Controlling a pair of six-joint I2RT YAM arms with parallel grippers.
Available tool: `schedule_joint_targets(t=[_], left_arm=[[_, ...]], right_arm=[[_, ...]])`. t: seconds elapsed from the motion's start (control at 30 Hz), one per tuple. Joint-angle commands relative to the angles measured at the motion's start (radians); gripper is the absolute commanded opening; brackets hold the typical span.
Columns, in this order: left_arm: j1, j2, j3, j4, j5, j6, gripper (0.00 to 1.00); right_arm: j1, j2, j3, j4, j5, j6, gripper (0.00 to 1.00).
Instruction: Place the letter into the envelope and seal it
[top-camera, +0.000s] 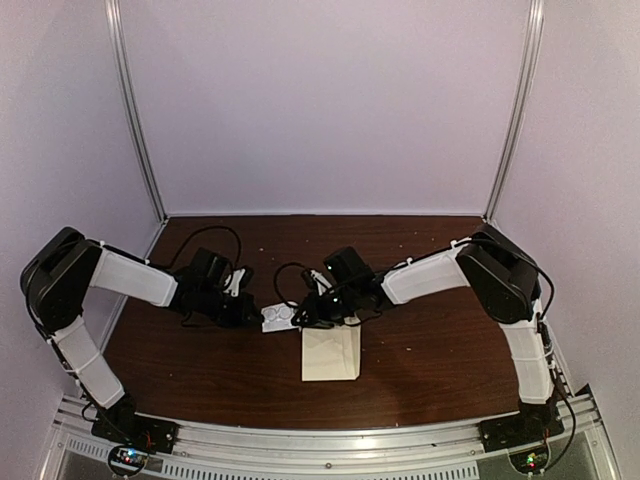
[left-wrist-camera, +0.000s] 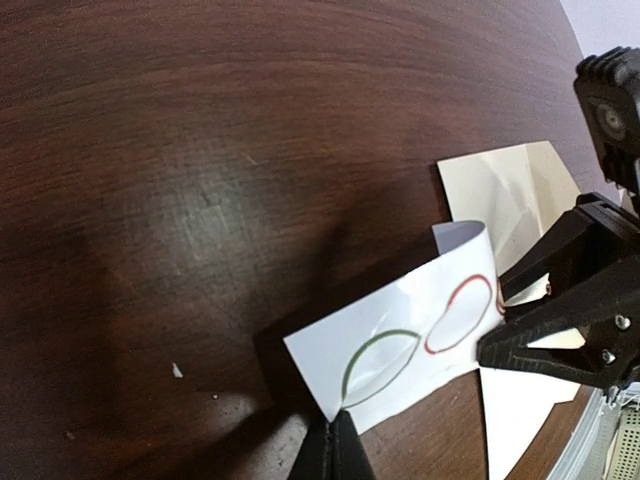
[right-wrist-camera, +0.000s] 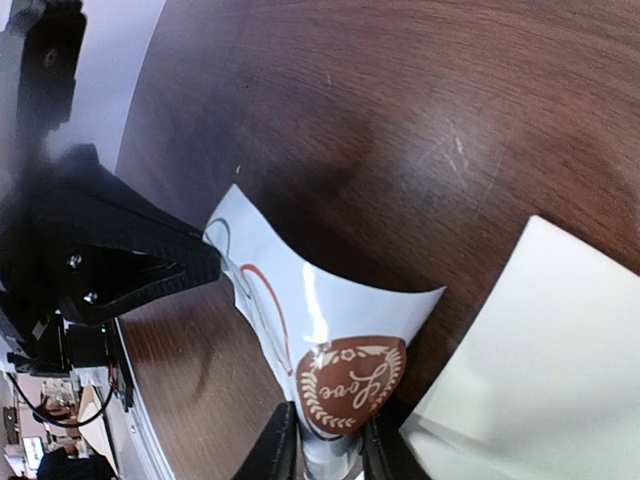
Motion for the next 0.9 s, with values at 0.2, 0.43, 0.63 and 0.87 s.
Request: schedule_joint_targets(t=[0.2,0.43,0.63,0.87], left_arm=[[0.006,-0.121,-0.005,-0.023,-0.09,0.031,0.22],[0.006,-0.315,0.049,-0.12,-0.155,0.141,0.53],[0.006,-0.451,0.138,-0.192,0.024,0.264,0.71],[-0.02,-0.492,0.232,-0.295,0.258,0.304,0.76]], right_arm=[[0.009,-0.018,-0.02,-0.004,0.025,-0.009,0.02],[0.008,-0.11,-0.014,-0.007,-0.017,-0.083,0.0],[0.008,-0.275,-0.037,-0.087,-0.067,-0.202,0.0],[0.016,-0.476,-0.062,-0.299,-0.082,-0.406,0.0]])
